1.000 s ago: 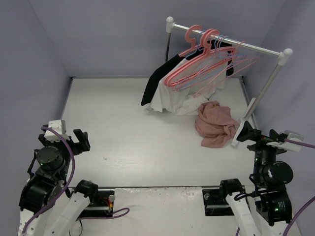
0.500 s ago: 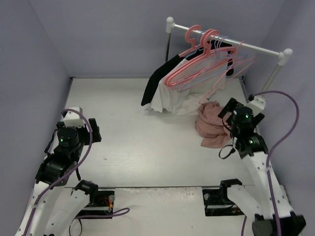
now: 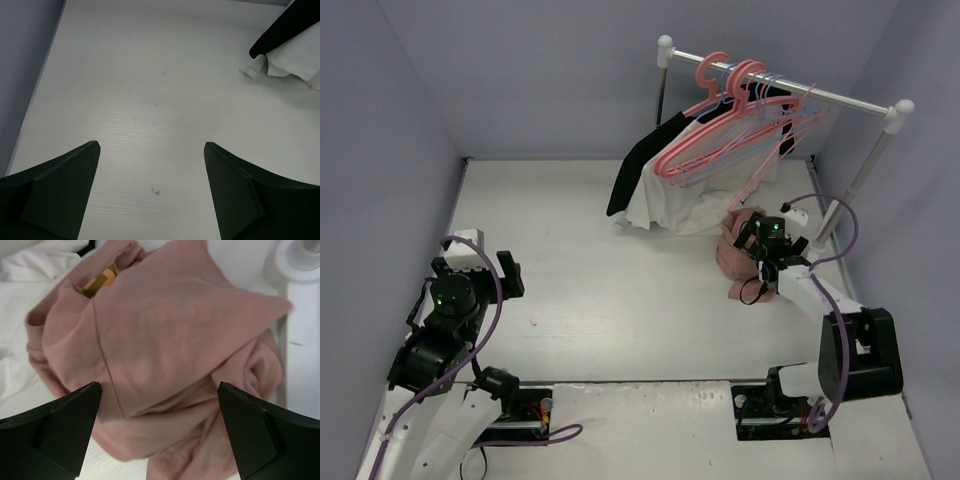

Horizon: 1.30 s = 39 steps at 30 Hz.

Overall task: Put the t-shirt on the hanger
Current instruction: Move the T-shirt to the center of the board.

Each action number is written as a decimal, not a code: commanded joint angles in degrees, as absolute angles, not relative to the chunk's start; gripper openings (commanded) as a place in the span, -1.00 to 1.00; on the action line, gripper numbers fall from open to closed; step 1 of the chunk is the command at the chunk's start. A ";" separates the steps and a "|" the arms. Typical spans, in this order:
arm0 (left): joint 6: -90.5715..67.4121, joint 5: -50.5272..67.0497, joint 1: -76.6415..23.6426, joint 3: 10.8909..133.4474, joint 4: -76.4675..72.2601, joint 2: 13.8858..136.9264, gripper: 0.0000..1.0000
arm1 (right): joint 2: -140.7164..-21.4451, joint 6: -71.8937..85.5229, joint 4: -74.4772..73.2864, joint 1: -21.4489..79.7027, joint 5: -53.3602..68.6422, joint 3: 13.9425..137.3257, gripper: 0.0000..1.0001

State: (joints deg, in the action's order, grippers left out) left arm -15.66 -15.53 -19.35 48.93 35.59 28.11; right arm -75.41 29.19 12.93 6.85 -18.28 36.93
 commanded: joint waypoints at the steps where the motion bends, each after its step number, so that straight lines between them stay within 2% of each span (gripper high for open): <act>1: -15.21 -16.08 -20.01 49.81 31.41 29.12 0.61 | -80.74 31.43 23.29 4.63 -15.44 37.21 1.00; 4: -15.21 -16.08 -20.05 49.65 31.38 29.00 0.61 | -82.86 31.94 25.54 3.70 -13.07 36.51 0.96; 5: -15.21 -16.08 -20.13 49.57 31.37 29.01 0.61 | -83.40 31.50 25.93 3.77 -12.82 36.12 0.69; 6: -15.21 -16.02 -20.13 49.57 31.31 29.14 0.61 | -83.41 30.57 25.99 3.71 -12.57 35.93 0.29; 9: -15.21 -15.65 -20.13 49.75 31.28 29.35 0.61 | -81.31 28.51 25.74 3.72 -10.47 35.07 -0.66; 10: -15.21 -15.64 -20.13 49.75 31.21 29.36 0.61 | -79.08 28.08 25.12 3.93 -9.35 34.51 -0.90; 11: -15.14 -15.44 -20.13 49.75 31.33 29.42 0.61 | -75.71 27.50 24.58 4.36 -8.63 34.25 -0.98; 19: -15.03 -15.85 -20.12 49.92 31.29 29.81 0.61 | -54.10 25.59 4.31 12.15 -6.35 39.51 -1.00; 24: -14.95 -16.69 -19.94 50.00 31.28 29.69 0.61 | -49.20 25.80 -7.45 23.50 -5.33 44.97 -1.00; 30: -15.03 -16.42 -19.85 49.75 31.11 28.97 0.61 | -52.57 28.26 -8.53 36.59 -1.46 50.60 -1.00; 33: -15.12 -16.27 -19.78 49.75 31.11 28.75 0.61 | -58.41 26.67 -8.53 47.63 -6.47 55.89 -1.00; 39: -14.94 -15.77 -19.69 49.32 31.08 27.84 0.61 | -68.86 21.98 -7.63 58.98 -12.75 69.90 -1.00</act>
